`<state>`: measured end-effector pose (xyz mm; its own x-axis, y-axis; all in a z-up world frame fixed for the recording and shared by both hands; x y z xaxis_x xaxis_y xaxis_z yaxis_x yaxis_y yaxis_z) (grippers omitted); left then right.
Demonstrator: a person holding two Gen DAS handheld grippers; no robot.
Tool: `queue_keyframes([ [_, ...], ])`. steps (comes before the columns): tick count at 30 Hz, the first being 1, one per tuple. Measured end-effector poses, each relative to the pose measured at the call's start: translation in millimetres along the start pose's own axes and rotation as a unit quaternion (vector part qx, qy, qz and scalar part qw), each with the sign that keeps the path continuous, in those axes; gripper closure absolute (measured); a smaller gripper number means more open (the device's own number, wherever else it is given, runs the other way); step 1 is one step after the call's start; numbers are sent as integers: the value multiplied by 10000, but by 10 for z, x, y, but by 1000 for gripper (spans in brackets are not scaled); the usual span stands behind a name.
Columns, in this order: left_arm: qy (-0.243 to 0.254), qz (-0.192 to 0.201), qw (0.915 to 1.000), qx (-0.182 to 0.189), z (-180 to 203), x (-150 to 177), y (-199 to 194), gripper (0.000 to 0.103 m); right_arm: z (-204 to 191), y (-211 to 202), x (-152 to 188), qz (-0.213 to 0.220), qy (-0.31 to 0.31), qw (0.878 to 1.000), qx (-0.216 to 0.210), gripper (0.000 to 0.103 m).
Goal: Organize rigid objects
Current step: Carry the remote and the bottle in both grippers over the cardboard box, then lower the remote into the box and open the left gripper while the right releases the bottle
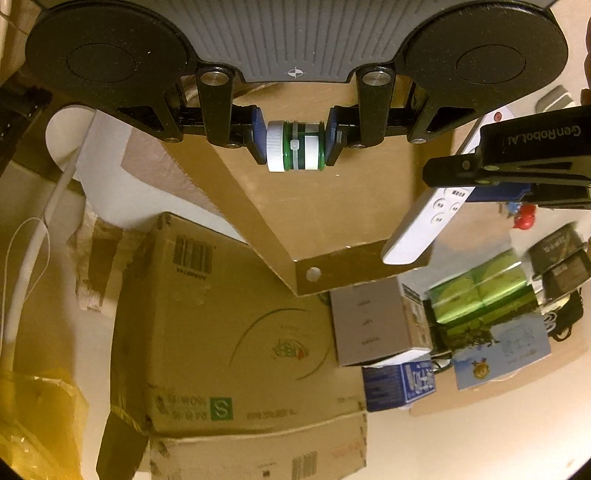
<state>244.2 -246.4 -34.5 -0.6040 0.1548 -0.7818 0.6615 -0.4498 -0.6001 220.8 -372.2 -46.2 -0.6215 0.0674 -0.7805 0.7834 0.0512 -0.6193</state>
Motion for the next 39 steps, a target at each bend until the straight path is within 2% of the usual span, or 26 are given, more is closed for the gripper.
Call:
queue_keyframes([
  [8, -139, 10, 9999, 49, -25, -17, 205, 67, 62, 200, 34, -122, 14, 9999, 8, 71],
  [27, -252, 111, 9993, -269, -300, 26, -21, 66, -50, 279, -13, -131, -128, 9998, -16, 71],
  [29, -277, 98, 9991, -316, -338, 45, -39, 63, -71, 298, -17, -160, -151, 9998, 16, 65],
  [31, -307, 104, 9989, -347, -376, 64, -62, 60, -76, 287, -22, -105, -124, 9998, 62, 40],
  [39, -411, 163, 9979, -463, -527, 107, -265, 60, -153, 173, -35, -45, -123, 9999, 82, 38],
])
Point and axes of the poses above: each gripper's, at about its wrist camera, not at the fingertips, and y roughly the way its jaws point, z to its right, x to its underside, the point moved 9 cm from there along y, roughly the way its jaws point, and after that the axes turned 6 degrees about x, right-handed, at the moved point
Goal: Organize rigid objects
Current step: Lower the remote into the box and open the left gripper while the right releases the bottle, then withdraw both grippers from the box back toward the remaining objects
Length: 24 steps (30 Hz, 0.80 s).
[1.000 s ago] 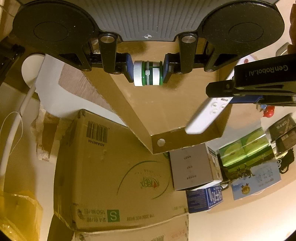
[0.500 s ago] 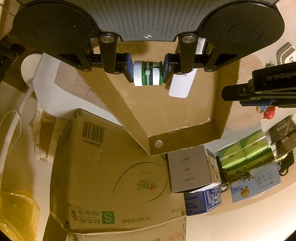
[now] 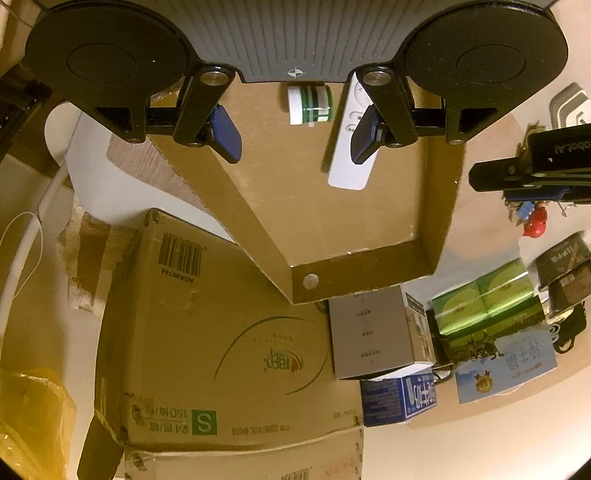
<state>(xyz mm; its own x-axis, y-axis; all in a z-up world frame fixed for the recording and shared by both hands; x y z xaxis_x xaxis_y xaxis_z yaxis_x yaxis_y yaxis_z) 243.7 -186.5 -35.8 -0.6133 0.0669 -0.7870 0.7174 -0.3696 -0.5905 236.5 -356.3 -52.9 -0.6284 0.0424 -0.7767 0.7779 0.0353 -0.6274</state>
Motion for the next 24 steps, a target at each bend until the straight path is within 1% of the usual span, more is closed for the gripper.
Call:
queue_keyframes([
  [6, -20, 84, 9999, -146, -145, 2, -248, 57, -163, -193, -55, 130, -10, 9999, -68, 37],
  [11, -68, 134, 9995, -286, -307, 34, -468, 56, -384, -369, -66, 207, -38, 9996, -188, 37],
  [21, -124, 215, 9975, -655, -691, 170, -930, 52, -872, -646, 22, 234, -120, 9984, -507, 37],
  [24, -136, 206, 9967, -777, -826, 234, -1073, 48, -1029, -701, 80, 199, -141, 9978, -610, 36],
])
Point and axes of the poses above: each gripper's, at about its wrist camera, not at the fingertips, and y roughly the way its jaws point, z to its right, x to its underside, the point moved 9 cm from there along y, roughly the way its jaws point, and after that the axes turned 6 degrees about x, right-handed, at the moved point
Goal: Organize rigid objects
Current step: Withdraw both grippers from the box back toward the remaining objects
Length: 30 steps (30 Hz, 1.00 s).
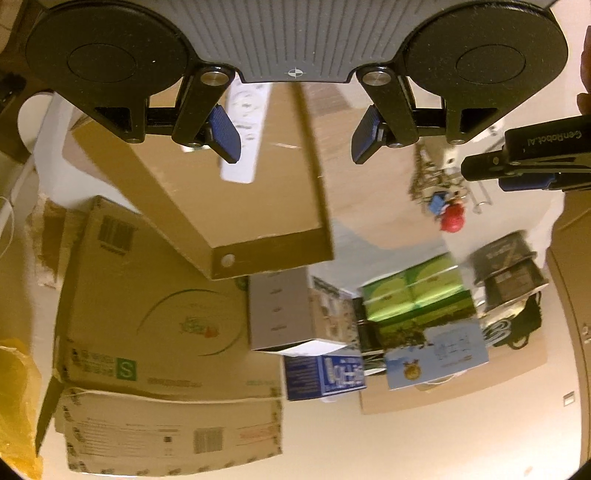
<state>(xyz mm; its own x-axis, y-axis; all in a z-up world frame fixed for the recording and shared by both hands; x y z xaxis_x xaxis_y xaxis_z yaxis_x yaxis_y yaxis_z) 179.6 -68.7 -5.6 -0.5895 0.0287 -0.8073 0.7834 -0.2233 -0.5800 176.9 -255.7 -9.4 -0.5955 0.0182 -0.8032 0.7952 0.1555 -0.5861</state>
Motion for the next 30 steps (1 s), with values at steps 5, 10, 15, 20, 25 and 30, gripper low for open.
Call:
queue_keyframes([
  [5, -66, -21, 9998, -183, -261, 107, -172, 43, -259, -40, 82, -52, -61, 9999, -141, 36],
  [10, -182, -42, 9992, -347, -509, 201, -307, 41, -488, -45, 152, -106, -152, 9995, -267, 35],
  [15, -197, -67, 9986, -493, -699, 270, -397, 34, -683, -20, 202, -164, -225, 9989, -378, 33],
  [20, -159, -95, 9978, -633, -845, 331, -441, 30, -853, 18, 261, -230, -302, 9983, -451, 30],
  [25, -157, -157, 9973, -705, -962, 384, -437, 26, -967, 72, 318, -303, -345, 9977, -502, 28],
  [30, -171, -245, 9965, -780, -1088, 460, -403, 26, -1043, 127, 369, -349, -356, 9973, -546, 27],
])
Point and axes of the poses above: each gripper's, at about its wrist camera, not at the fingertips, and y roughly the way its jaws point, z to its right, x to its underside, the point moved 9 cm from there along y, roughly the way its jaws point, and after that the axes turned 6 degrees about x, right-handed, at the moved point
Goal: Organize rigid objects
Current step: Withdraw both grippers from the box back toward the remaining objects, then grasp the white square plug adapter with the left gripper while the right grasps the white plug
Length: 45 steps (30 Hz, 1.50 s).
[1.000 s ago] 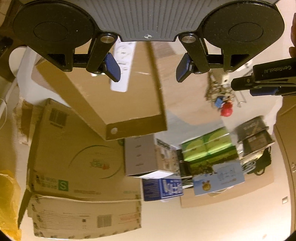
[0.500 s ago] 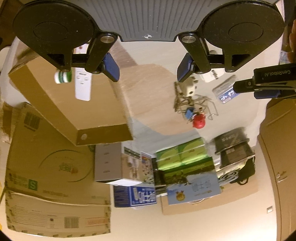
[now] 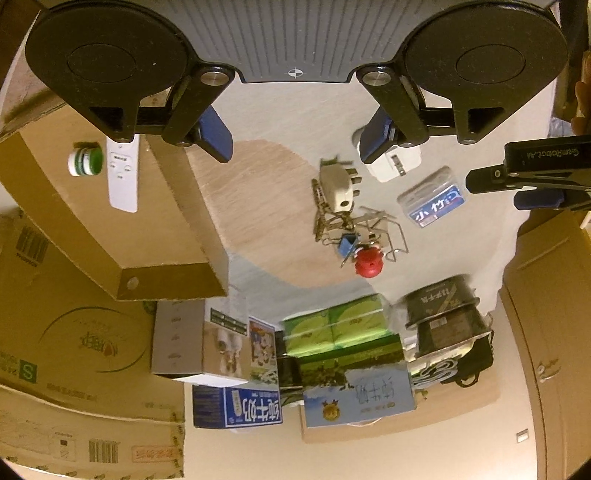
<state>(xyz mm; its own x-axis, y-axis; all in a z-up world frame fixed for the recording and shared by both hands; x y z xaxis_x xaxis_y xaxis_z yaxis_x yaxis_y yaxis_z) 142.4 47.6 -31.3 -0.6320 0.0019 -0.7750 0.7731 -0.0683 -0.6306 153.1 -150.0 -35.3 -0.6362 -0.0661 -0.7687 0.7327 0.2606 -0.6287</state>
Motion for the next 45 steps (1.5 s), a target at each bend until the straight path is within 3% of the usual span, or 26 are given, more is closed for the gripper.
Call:
queue_keyframes([
  [13, 87, -200, 9997, 100, -147, 159, 193, 25, -77, 210, 120, -156, -25, 9999, -42, 27],
  [26, 539, -324, 9960, 636, 60, 294, 452, 25, -86, 461, 178, -277, -79, 9995, -96, 27],
  [41, 1335, -623, 9770, 1541, 443, 344, 967, 27, 42, 756, 174, -358, -181, 9991, -144, 27],
  [45, 1460, -726, 9732, 1621, 501, 363, 1081, 34, 54, 814, 153, -348, -198, 9990, -195, 27],
])
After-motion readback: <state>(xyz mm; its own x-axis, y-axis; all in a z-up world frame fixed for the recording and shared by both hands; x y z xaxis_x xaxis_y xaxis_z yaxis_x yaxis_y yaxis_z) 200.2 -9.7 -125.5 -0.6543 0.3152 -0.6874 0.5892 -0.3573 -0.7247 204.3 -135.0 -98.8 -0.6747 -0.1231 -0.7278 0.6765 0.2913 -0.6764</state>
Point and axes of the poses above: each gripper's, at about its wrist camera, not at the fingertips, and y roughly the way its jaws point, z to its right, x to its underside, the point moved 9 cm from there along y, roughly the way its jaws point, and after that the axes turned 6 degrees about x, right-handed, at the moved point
